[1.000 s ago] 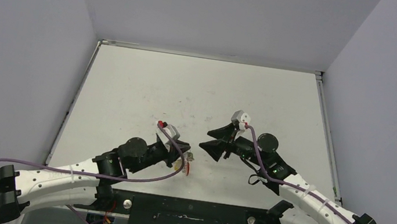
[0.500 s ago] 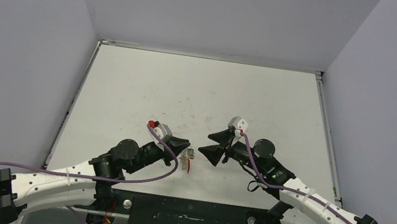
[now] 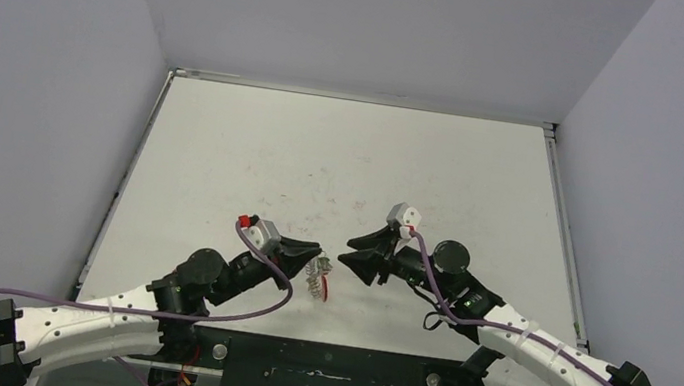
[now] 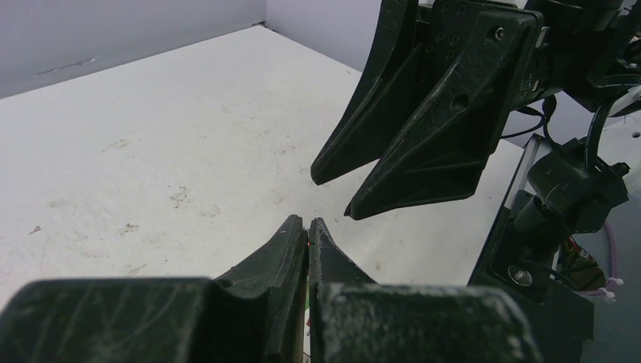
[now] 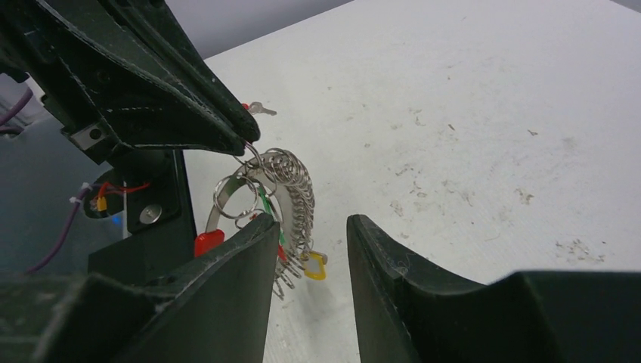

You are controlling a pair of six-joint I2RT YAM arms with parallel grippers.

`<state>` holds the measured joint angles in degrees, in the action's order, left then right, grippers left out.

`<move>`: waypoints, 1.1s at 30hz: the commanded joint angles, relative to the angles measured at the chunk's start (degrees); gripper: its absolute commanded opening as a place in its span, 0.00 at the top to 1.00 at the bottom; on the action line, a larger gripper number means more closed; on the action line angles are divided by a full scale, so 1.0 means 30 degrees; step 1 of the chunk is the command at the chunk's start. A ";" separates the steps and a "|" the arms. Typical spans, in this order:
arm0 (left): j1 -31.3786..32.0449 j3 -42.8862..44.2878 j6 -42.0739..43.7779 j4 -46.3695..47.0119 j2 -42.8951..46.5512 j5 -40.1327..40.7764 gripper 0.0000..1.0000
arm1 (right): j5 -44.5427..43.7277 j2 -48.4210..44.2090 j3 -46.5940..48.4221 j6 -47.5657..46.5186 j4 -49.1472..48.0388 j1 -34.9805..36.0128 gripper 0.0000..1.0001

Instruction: Put the keys on the keyring

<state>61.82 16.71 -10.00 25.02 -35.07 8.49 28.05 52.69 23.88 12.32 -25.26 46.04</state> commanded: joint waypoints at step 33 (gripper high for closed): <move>-0.0012 -0.1747 -0.0210 0.6098 0.0218 -0.5059 1.00 | 0.5641 0.1325 0.0614 -0.1503 -0.4143 0.1213 0.71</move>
<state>61.82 10.63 -10.04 37.47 -34.35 -5.26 42.30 57.14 23.53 8.64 -32.60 49.06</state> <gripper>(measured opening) 0.014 0.351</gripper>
